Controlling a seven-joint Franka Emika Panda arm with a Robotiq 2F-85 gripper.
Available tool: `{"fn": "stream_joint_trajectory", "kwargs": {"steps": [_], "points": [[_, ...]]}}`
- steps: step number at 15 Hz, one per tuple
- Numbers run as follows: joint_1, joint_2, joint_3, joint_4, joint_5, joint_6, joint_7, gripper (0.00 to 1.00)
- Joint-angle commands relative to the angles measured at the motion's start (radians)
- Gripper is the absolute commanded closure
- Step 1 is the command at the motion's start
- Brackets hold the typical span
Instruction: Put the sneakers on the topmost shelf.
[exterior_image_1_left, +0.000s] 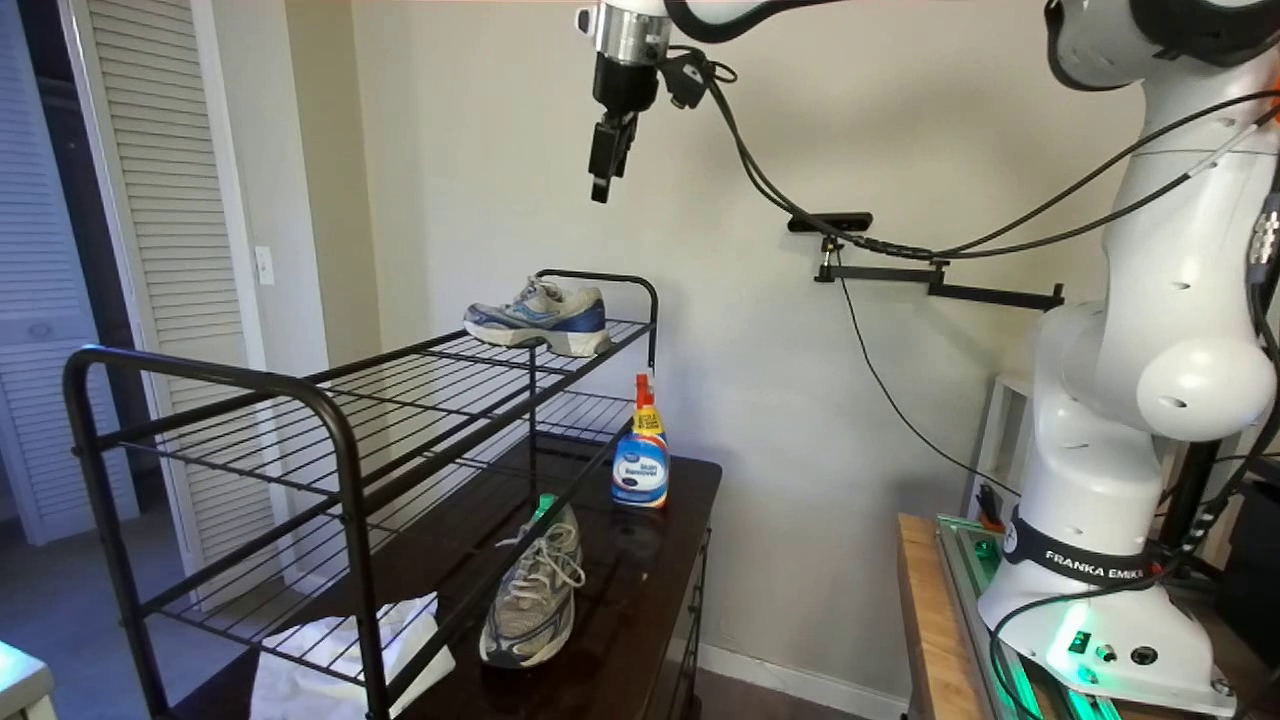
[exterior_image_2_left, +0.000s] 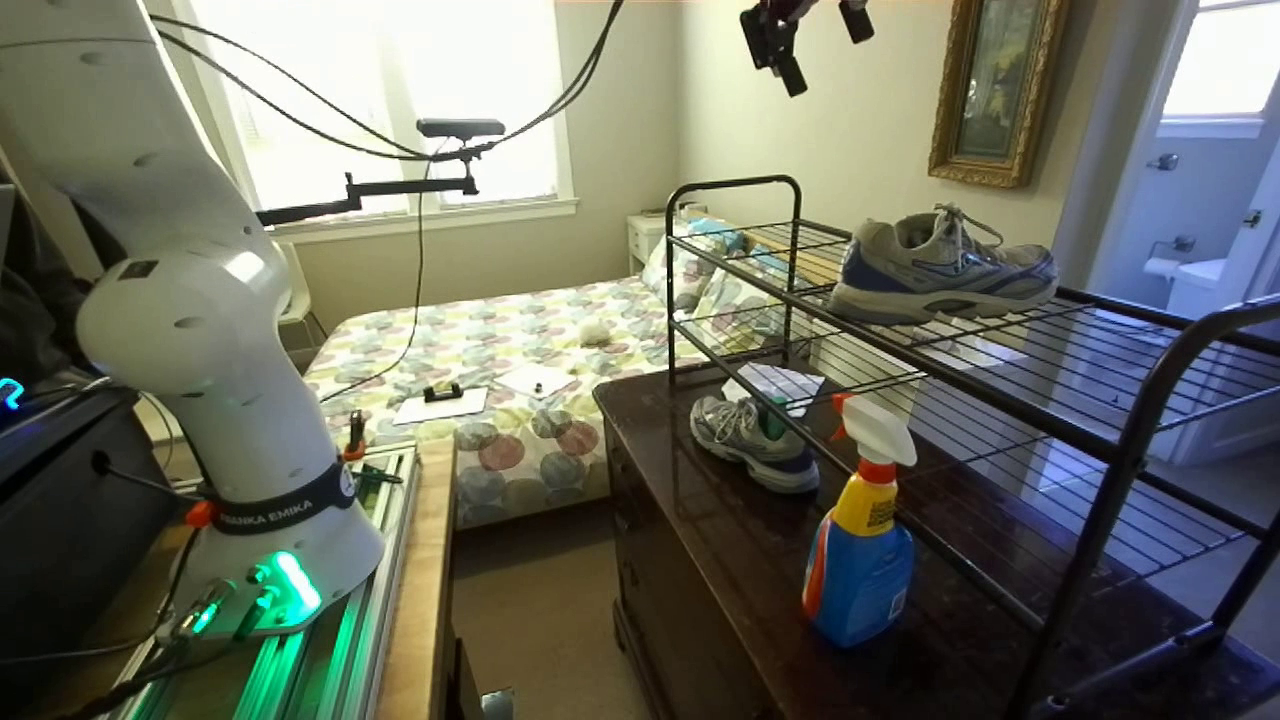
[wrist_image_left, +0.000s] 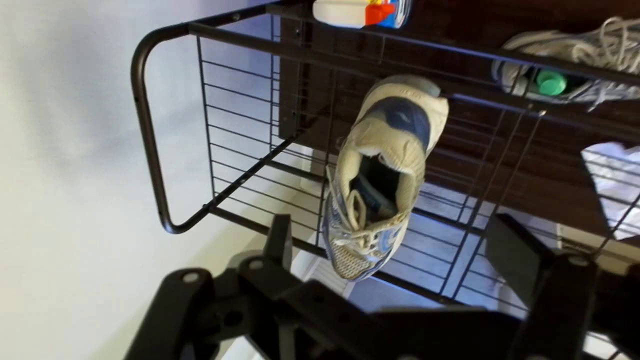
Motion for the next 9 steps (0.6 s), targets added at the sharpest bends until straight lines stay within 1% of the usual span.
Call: {"fn": "stream_joint_trajectory", "kwargs": {"steps": [1,4,6,8,9], "points": [[-0.031,-0.143,-0.010,-0.217,0.127,0.068,-0.205,0.00],[-0.039,-0.172,-0.044,-0.325,0.204,0.082,-0.378,0.00],[-0.042,-0.162,-0.073,-0.386,0.238,0.124,-0.501,0.00],[-0.043,-0.140,-0.102,-0.422,0.275,0.130,-0.626,0.00],[-0.052,-0.128,-0.069,-0.363,0.227,0.092,-0.516,0.00]]}}
